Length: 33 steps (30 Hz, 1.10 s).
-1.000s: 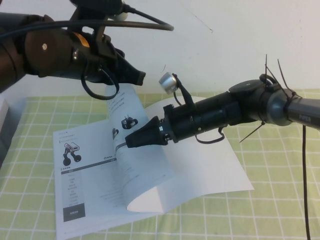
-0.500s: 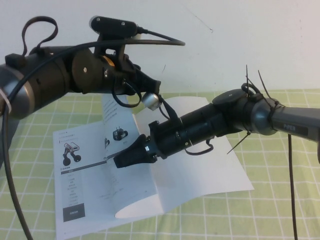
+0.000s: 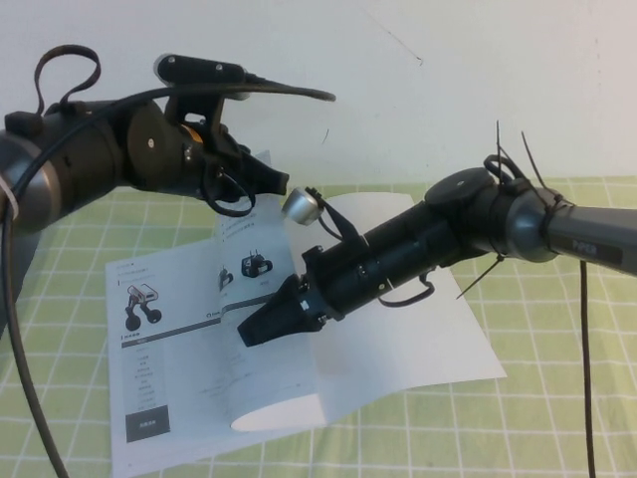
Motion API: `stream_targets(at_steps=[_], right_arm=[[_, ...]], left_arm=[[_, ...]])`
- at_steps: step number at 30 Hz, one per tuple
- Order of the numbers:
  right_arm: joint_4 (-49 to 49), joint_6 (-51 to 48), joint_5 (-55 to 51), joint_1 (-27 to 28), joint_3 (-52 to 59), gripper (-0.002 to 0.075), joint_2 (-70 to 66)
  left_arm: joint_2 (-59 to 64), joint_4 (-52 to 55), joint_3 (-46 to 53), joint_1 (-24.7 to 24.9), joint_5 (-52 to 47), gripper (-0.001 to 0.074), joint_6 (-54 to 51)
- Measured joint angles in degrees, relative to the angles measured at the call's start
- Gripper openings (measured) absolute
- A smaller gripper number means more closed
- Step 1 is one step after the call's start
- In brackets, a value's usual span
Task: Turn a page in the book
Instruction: Open the closed book
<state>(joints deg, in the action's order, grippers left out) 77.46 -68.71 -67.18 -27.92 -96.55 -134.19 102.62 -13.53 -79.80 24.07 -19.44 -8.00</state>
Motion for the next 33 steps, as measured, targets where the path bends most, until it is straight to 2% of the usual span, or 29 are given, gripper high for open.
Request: stream_targets(at_steps=[8, 14, 18, 21, 27, 33], right_arm=[[-2.0, 1.2, -0.1, 1.9, -0.1, 0.0112, 2.6], [-1.3, 1.1, -0.1, 1.7, -0.1, 0.0112, 3.2], [0.1, 0.5, -0.1, 1.6, -0.1, 0.0112, 3.2], [0.9, -0.2, -0.1, 1.6, -0.1, 0.0112, 3.2], [1.6, -0.4, -0.1, 1.6, -0.1, 0.0112, 3.2], [1.6, -0.4, -0.1, 1.6, -0.1, 0.0112, 3.2]], left_arm=[[-7.9, 0.8, 0.1, -2.6, 0.9, -0.0004, -0.7], [-16.5, 1.9, 0.4, -2.9, -8.3, -0.0004, -5.9], [-23.7, 0.4, 5.4, -2.9, -13.6, -0.0004, -9.4], [-30.9, -3.9, 12.8, -2.2, -12.8, -0.0004, -12.6], [-43.9, -15.4, 31.0, 3.4, -7.6, -0.0004, -19.0], [-50.5, -18.2, 47.8, 15.5, 1.6, -0.0004, -21.1]])
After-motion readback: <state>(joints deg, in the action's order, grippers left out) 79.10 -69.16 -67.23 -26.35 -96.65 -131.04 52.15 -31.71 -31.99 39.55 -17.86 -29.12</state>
